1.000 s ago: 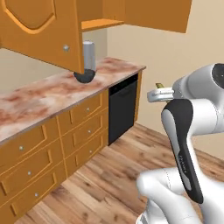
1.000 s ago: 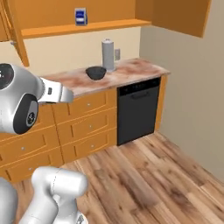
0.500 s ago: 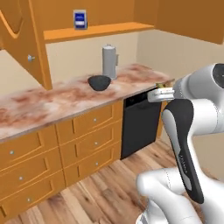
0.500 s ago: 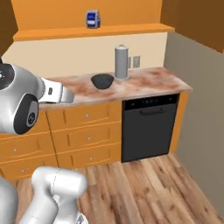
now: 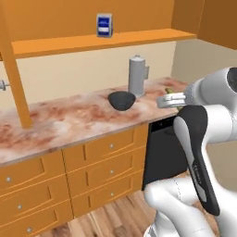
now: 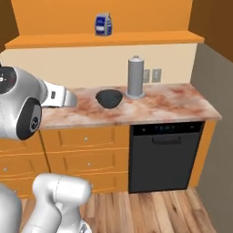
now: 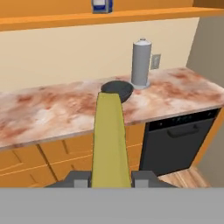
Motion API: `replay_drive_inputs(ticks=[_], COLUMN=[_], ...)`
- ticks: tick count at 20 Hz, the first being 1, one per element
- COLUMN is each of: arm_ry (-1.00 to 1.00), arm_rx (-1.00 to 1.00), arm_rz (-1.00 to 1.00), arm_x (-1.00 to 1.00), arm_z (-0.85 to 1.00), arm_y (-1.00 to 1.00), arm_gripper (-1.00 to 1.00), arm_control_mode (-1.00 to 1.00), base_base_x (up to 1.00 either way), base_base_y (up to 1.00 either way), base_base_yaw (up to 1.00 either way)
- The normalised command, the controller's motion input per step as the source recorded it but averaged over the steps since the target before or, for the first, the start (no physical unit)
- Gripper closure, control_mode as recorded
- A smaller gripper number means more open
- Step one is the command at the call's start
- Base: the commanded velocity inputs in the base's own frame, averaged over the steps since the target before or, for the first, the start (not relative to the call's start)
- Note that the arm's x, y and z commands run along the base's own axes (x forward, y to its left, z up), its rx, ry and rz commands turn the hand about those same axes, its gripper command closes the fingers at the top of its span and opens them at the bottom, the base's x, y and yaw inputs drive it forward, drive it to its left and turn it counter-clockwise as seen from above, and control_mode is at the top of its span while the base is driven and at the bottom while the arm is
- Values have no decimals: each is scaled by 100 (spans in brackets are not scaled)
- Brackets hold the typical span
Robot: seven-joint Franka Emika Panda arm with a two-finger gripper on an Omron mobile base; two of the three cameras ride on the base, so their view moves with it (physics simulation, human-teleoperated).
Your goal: Pick the egg and butter from the fridge and place them by the bowl for mixing.
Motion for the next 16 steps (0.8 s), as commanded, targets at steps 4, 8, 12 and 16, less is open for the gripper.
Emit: replay_drive_inputs(ticks=[4, 8, 12, 16], arm_ry=[0, 0, 0, 0], arm_rx=[0, 0, 0, 0], arm_rz=[0, 0, 0, 0], arm_x=[0, 0, 0, 0], arm_z=[0, 0, 0, 0], arm_y=[0, 0, 0, 0], arm_gripper=[100, 100, 100, 100], arm_control_mode=[100, 100, 100, 100], base_base_x=[61, 88, 94, 49], base_base_y=[-6, -48, -57, -34], base_base_yaw=[22, 26, 27, 20])
